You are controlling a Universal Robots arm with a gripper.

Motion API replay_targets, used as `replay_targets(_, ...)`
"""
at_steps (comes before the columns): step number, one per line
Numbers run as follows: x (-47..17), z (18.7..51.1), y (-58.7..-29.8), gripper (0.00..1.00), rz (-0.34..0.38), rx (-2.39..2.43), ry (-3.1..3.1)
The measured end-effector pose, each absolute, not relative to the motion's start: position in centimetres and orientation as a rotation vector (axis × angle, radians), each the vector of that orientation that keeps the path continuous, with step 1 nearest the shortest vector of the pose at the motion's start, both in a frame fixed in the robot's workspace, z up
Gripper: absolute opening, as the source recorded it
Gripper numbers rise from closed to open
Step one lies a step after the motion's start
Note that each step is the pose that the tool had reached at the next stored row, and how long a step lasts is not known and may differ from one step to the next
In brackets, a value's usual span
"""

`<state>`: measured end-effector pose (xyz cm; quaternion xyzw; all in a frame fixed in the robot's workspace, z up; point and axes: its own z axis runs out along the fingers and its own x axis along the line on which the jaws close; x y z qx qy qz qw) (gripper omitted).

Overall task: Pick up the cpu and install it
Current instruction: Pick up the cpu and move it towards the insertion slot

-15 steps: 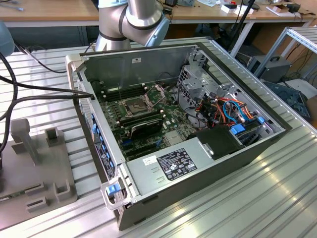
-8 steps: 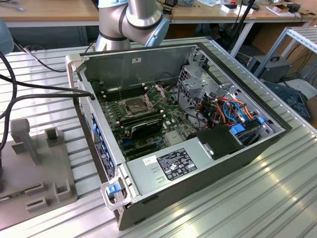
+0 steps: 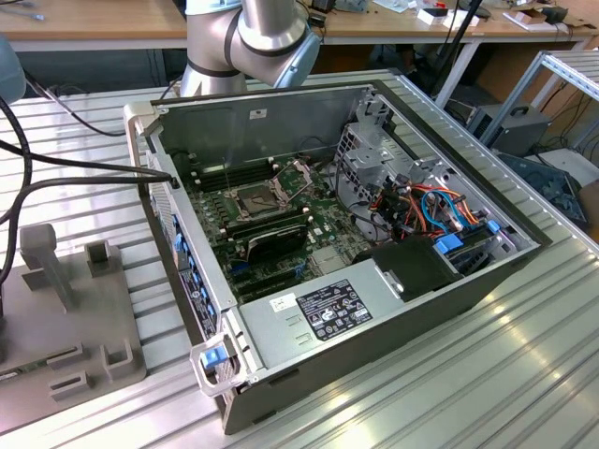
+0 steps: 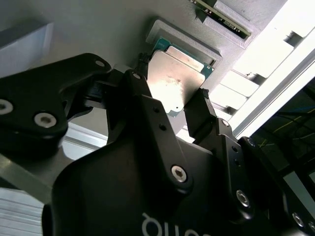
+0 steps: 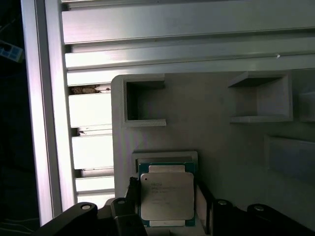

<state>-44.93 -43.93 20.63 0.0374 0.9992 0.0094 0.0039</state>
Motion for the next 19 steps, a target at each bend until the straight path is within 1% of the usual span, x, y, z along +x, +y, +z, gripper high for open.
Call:
replay_targets(12, -44.9, 21.9, -43.9, 0.55, 0.029, 0.109, 3.132)
replay_targets(19, -44.9, 23.6, -43.9, 0.55, 0.029, 0.109, 3.132)
